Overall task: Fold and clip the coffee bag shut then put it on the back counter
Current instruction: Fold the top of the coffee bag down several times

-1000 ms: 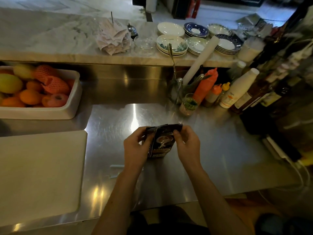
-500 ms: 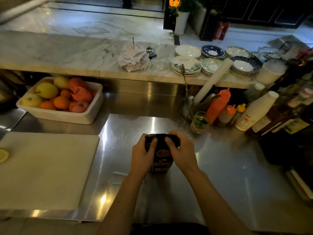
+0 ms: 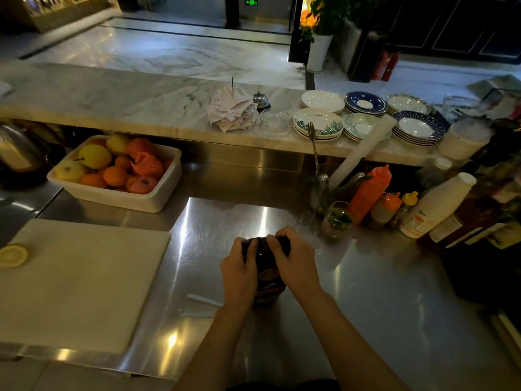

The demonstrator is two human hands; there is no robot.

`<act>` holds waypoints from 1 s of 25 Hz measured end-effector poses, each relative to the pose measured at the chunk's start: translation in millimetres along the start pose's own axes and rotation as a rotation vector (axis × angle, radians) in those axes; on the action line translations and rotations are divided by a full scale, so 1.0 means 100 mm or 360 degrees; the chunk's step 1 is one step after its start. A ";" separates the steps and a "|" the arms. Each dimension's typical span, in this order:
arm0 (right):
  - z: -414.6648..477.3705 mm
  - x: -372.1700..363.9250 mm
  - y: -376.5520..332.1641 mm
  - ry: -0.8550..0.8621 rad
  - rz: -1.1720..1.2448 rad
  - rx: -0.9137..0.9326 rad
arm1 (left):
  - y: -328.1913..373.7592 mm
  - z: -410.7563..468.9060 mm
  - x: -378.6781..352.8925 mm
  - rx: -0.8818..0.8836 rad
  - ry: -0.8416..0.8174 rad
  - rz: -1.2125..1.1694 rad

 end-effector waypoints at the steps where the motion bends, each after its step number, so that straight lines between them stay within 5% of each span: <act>1: 0.01 -0.02 0.01 -0.0015 -0.0019 -0.0013 | -0.01 -0.01 0.00 0.0013 0.0032 0.0013; 7: 0.00 -0.02 0.02 -0.0007 -0.0104 0.0105 | -0.02 0.00 0.07 0.0038 0.0076 -0.0071; 14: 0.10 0.16 0.09 -0.0004 -0.0175 0.0258 | 0.18 0.23 0.18 -0.0362 -0.0294 0.0169; 25: 0.20 0.23 0.16 -0.0086 0.0026 0.0128 | 0.20 0.45 0.31 -0.0287 -0.0697 0.0125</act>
Point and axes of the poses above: each hand's wrist, its own z-axis towards the middle knuckle, its own x-axis out of the back of the hand, y = z × x, the point moved 6 cm from there along z, towards the middle knuckle, and after that the axes turned 3 degrees about -z, right-handed, at the moved point
